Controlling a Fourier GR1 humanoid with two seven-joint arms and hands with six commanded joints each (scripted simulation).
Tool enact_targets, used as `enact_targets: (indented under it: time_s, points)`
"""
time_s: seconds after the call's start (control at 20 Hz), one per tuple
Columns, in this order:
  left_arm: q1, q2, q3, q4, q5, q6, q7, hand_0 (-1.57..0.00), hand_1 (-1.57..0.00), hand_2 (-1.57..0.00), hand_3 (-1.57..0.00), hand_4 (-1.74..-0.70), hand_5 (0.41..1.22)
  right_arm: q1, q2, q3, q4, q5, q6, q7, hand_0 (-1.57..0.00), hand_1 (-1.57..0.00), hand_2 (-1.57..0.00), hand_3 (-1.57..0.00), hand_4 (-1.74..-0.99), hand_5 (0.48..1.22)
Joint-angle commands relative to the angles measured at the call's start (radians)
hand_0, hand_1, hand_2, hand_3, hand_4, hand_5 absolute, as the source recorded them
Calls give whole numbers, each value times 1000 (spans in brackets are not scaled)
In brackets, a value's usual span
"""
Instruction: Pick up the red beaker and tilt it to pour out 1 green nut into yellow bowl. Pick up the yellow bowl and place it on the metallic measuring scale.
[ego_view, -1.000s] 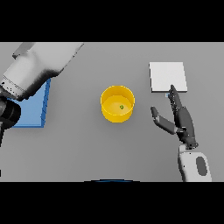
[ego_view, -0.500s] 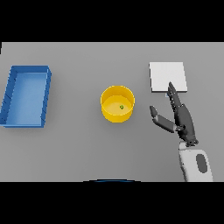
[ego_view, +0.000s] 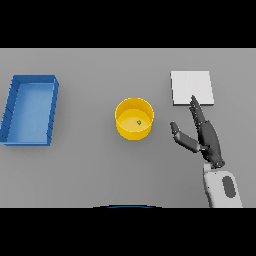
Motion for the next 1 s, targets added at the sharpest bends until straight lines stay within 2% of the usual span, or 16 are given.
enact_targets:
  time_s: [0.0,0.1,0.25,0.3,0.45,0.55,0.65,0.7,0.8,0.85,0.9,0.95]
  points:
    - [33,-5,21,-15,28,17,11,-1571,-1570,-1570,-1418,-1739,1221,3,1,3,3,0,4,-6,1,1,1,1,-1307,677]
    - [122,-5,53,-60,80,39,21,-1571,-1571,-1571,-1473,-1739,1221,22,-6,11,-3,8,11,-31,1,1,1,1,-1306,688]
    - [223,-8,63,-160,114,63,84,-1571,-1571,-1571,-1521,-1740,1221,16,-12,10,-8,2,18,-29,1,1,1,1,-1304,707]
    - [260,-6,60,-211,123,64,93,-1571,-1571,-1571,-1478,-1740,1221,8,-16,7,14,8,18,-32,1,1,1,1,-1307,714]
    - [392,-12,58,-375,162,76,115,-1571,-1571,-1571,-1386,-1740,1221,8,-8,16,-3,20,6,-20,1,1,1,1,-1315,722]
    - [451,-24,50,-476,177,82,159,-1571,-1571,-1571,-1340,-1738,1221,14,-9,17,-9,24,3,-16,1,1,1,1,-1327,724]
    - [487,-33,47,-543,185,93,212,-1571,-1571,-1571,-1319,-1737,1146,7,-16,7,-3,16,6,-10,1,1,1,1,-1335,725]
    - [515,-36,45,-585,194,86,215,-1571,-1571,-1571,-1369,-1682,1106,-4,-16,6,-2,19,0,1,1,1,1,1,-1336,727]
    - [558,-40,41,-629,208,61,216,-1571,-1571,-1571,-1442,-1588,962,-1,-4,20,-4,34,-7,-5,1,1,1,1,-1326,728]
    - [578,-43,42,-648,217,54,217,-1571,-1571,-1571,-1273,-1502,896,4,-4,21,-6,31,-2,-17,1,1,1,1,-1326,730]
    - [602,-50,41,-673,228,36,218,-1571,-1571,-1571,-1085,-1368,847,-2,-3,22,-5,33,-4,-8,1,1,1,1,-1326,731]
    - [622,-48,45,-695,231,25,219,-1571,-1571,-1571,-935,-1253,810,21,4,33,-6,42,-5,-23,1,1,1,1,-1327,730]
